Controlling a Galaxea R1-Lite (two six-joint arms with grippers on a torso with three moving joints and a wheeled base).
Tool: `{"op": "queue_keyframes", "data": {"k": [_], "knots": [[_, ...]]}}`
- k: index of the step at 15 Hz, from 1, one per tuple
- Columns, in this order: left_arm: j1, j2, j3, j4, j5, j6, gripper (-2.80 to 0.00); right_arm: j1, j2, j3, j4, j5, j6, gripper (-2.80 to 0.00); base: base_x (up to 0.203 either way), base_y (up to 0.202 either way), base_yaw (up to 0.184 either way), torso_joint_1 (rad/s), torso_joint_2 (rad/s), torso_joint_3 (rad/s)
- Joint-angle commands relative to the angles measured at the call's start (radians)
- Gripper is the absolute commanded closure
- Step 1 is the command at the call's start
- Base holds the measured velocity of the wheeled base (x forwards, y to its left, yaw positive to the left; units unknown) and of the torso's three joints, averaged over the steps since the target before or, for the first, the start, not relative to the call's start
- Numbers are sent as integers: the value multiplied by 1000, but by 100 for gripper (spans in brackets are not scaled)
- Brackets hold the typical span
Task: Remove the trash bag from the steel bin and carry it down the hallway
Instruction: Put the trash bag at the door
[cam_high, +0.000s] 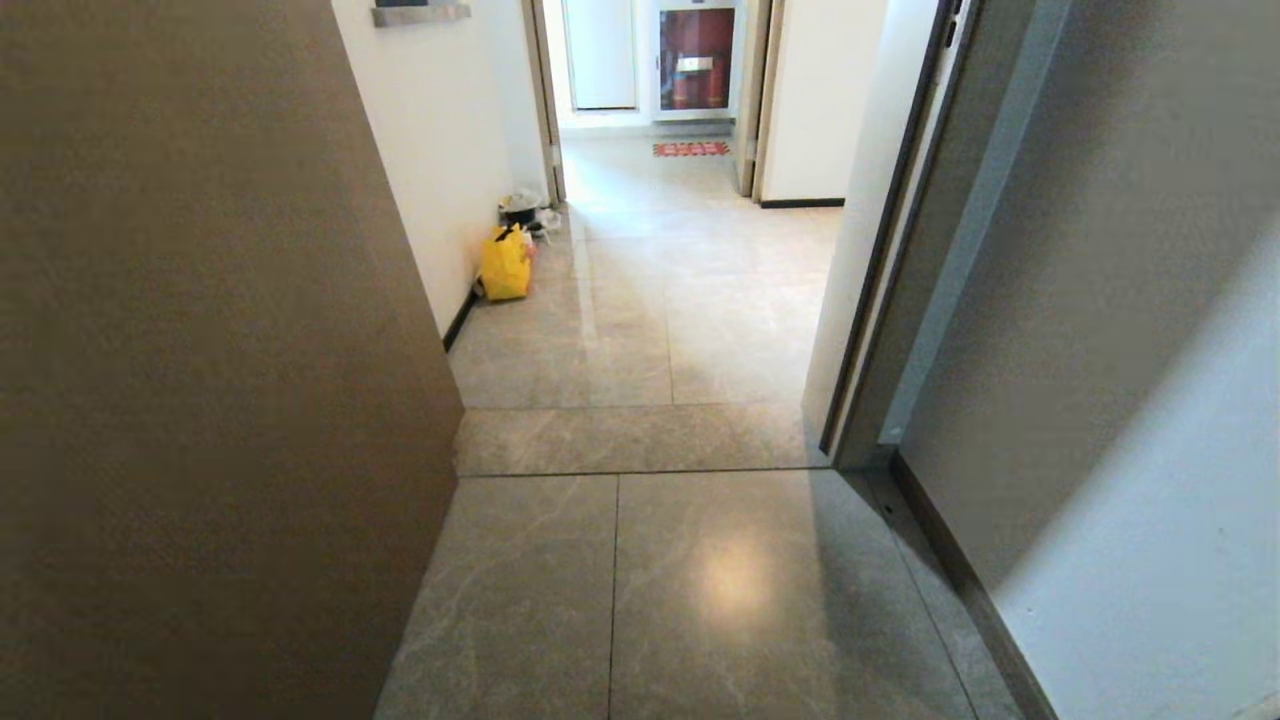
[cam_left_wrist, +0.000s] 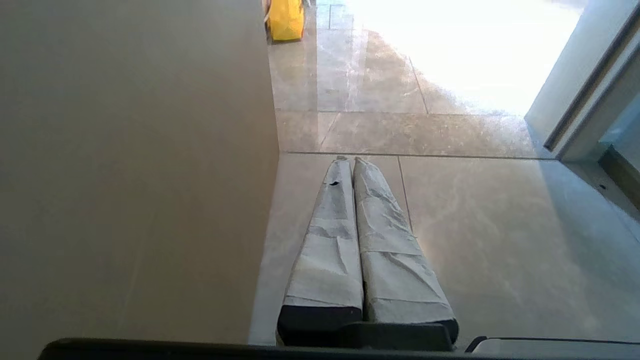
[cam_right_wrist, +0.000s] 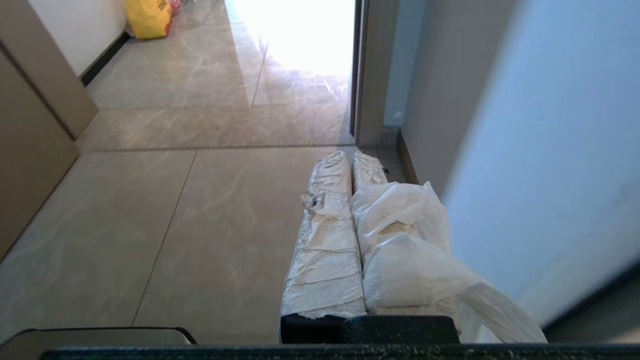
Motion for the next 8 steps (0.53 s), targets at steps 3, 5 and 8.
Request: {"op": "queue_keyframes", "data": {"k": [3,5,8], "knots": [[0,0,0,0,1,0,0,0,0,2,0,1,0,0,191,0,0,2,5,1],[0,0,0,0,1,0,0,0,0,2,0,1,0,0,189,0,1,1,6,3],[0,0,0,0,1,0,0,0,0,2,0,1,0,0,192,0,0,1,0,2]]}}
